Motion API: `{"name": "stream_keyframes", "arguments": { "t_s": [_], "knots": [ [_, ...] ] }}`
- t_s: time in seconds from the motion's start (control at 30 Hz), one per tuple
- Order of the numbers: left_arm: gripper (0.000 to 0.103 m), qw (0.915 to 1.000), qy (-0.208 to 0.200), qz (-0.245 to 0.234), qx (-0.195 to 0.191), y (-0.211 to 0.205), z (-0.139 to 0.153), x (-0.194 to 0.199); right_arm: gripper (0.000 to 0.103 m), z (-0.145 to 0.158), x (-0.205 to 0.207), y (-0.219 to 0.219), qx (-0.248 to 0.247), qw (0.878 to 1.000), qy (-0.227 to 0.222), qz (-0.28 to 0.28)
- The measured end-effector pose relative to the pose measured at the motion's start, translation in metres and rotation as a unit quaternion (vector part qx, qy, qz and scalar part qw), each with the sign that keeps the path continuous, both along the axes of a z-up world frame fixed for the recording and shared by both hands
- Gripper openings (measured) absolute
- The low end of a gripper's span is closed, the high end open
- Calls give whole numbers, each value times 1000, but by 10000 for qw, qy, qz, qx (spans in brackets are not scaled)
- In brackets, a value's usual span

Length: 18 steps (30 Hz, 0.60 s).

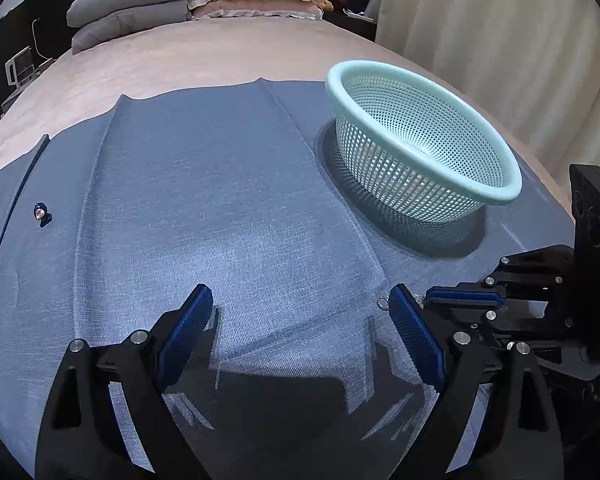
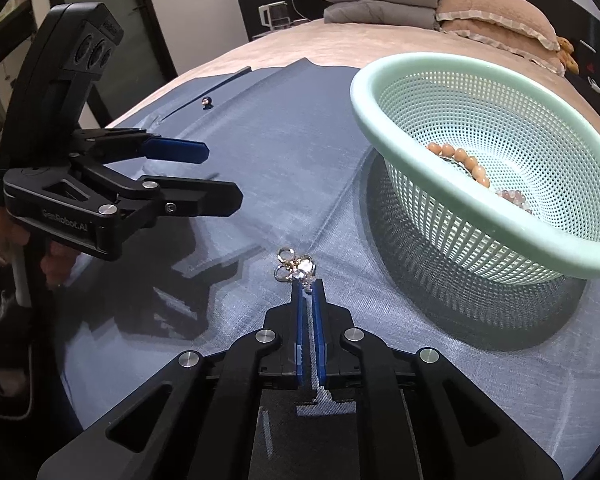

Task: Organize jewelry
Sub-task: 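Grasp a silver earring with the right tool while the left tool grasps a hoop earring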

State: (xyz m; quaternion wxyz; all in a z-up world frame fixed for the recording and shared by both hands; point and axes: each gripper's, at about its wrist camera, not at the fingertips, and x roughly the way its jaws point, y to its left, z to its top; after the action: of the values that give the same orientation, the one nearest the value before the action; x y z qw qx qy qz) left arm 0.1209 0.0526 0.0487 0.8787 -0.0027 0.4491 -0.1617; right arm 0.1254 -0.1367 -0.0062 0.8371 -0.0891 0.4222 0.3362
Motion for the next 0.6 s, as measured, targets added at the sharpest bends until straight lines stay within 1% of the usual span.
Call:
{"name": "stream_keyframes", "arguments": {
  "t_s": [0.07,0.13,0.17,0.3,0.37,0.4,0.43,0.47,0.53,0.6],
  "knots": [
    [88,10000,-16,-28,8,4,0,0,21,0,-1,2,56,10000,24,22],
    [88,10000,-8,-15,62,5,-1,0,40,2,-3,5,19,9999,-127,3],
    [88,10000,-17,-17,57,5,-1,0,41,2,-4,8,-7,9998,-187,-12],
    [88,10000,-19,25,18,8,-1,0,42,-4,-2,17,-70,9997,-177,-142],
    [88,10000,4,51,22,8,-2,1,40,-5,-1,20,-114,9996,-195,-178],
    [88,10000,5,51,16,8,-2,1,33,-5,0,20,-108,9996,-173,-191],
    [88,10000,3,50,12,6,-2,1,21,-6,2,19,-103,9997,-124,-193],
    [88,10000,3,45,13,6,-2,2,17,-6,2,19,-101,9997,-86,-200],
    [88,10000,8,18,20,4,-3,1,11,-5,3,15,-92,9997,-37,-222],
    [88,10000,8,-14,25,2,-3,1,11,-5,3,12,-68,9998,10,-195]
  ]
}}
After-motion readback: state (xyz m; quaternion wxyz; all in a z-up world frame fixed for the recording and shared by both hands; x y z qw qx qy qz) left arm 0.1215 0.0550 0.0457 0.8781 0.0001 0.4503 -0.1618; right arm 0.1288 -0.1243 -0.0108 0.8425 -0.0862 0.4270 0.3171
